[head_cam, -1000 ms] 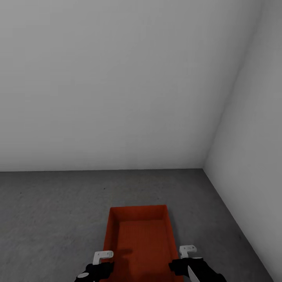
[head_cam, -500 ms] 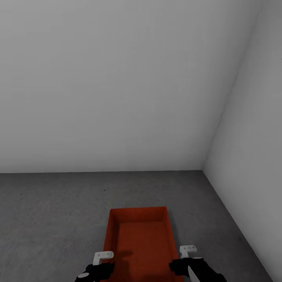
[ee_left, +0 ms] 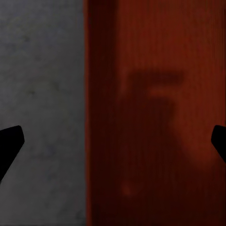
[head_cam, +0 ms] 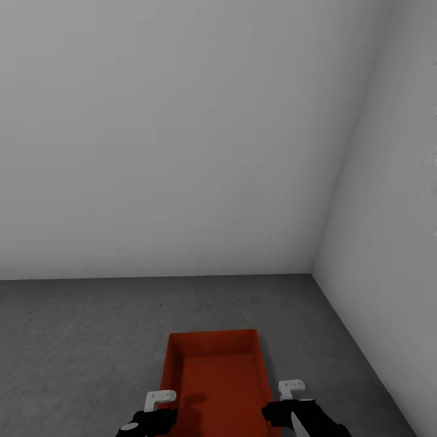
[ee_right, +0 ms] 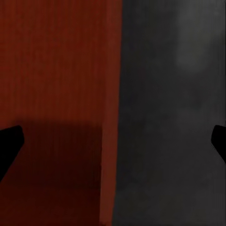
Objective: Move the two storage containers from the living room to the garage. In the garage, place one container on the floor and stack the other container on top of it (either order is fine).
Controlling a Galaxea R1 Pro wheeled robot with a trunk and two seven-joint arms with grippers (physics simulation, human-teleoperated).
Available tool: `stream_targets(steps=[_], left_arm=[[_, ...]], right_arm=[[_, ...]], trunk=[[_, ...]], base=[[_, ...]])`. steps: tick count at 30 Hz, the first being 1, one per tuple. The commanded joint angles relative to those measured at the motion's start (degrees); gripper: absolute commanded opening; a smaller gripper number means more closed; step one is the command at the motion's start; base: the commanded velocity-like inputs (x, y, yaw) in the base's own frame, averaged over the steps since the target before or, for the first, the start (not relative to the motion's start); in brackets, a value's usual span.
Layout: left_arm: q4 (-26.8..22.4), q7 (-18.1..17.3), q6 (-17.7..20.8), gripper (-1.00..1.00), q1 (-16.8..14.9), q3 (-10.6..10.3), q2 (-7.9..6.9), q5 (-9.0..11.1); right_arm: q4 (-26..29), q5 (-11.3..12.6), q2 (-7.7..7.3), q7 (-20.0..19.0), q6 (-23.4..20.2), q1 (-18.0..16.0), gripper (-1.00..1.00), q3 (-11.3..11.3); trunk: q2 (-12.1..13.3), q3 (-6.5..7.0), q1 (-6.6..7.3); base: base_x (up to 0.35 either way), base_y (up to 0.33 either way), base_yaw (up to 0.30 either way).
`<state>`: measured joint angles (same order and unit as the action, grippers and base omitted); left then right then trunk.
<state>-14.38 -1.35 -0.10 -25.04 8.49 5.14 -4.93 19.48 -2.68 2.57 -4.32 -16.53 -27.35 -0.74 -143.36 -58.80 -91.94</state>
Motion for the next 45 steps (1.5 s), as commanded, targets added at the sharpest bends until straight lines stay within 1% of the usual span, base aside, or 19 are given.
stream_targets(steps=[1,10,45], left_arm=[[0.0,-0.1,0.1,1.0,0.0,0.5,0.04,-0.5],[0.0,-0.1,0.4,1.0,0.0,0.5,0.03,-0.5],[0.0,-0.1,0.4,1.0,0.0,0.5,0.05,-0.5]], right_arm=[[0.1,-0.3,-0.01,-0.2,-0.3,0.0,1.0,-0.1],[0.2,-0.3,-0.02,-0.2,-0.3,0.0,1.0,-0.1],[0.1,-0.2,-0.02,-0.2,-0.3,0.0,1.0,-0.1]], trunk=[[0.0,0.18,0.04],[0.1,2.17,0.27],[14.2,8.45,7.96]], base=[[0.0,0.0,-0.053],[0.0,0.0,-0.02],[0.0,0.0,0.0]])
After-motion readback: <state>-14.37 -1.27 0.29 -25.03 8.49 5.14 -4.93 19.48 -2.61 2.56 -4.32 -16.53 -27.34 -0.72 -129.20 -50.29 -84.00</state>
